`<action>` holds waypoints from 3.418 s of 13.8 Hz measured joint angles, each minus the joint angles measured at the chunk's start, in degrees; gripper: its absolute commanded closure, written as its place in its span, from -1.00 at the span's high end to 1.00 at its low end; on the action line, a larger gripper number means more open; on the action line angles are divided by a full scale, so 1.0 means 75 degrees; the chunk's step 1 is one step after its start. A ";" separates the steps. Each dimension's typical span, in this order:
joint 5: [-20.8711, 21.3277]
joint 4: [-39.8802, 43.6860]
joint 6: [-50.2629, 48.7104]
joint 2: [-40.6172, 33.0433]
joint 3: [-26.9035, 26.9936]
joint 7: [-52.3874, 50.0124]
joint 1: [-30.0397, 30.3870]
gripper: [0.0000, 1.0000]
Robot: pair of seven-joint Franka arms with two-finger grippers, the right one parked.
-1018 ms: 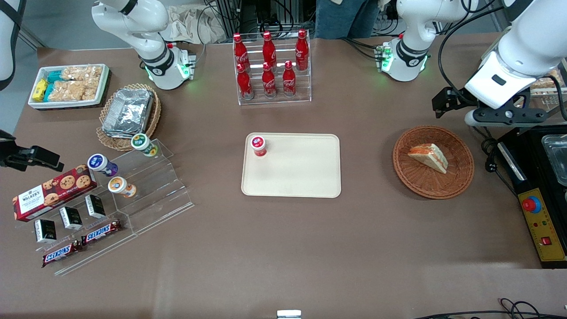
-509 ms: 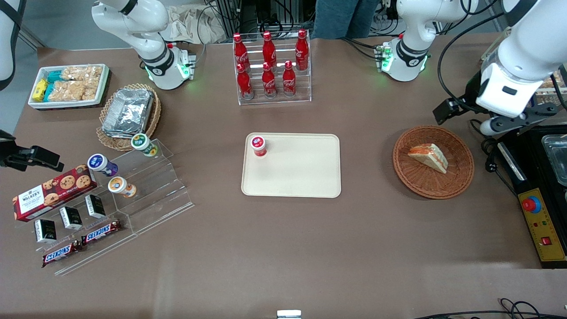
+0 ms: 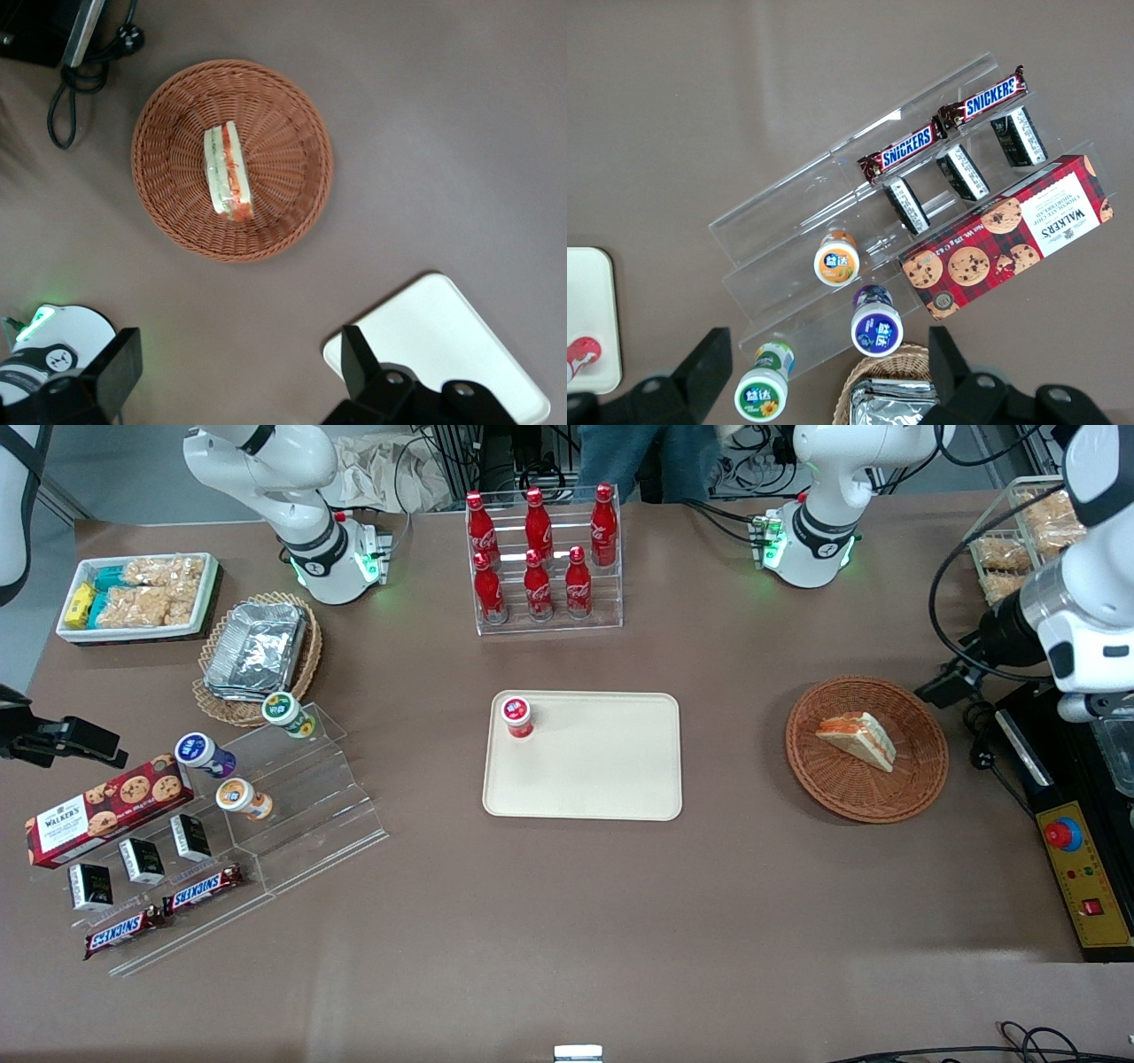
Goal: Place sandwich from basket to tray
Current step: 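Lower the open left gripper over the wrapped sandwich in the basket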
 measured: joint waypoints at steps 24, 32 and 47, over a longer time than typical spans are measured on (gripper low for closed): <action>0.0901 -0.4425 0.5543 0.1235 -0.0111 -0.1243 0.0147 1.00; 0.0948 -0.4404 0.3966 -0.0571 -0.0113 -0.1243 0.0147 1.00; 0.0948 -0.5675 0.6970 0.1066 -0.0001 -0.1310 0.0479 -1.00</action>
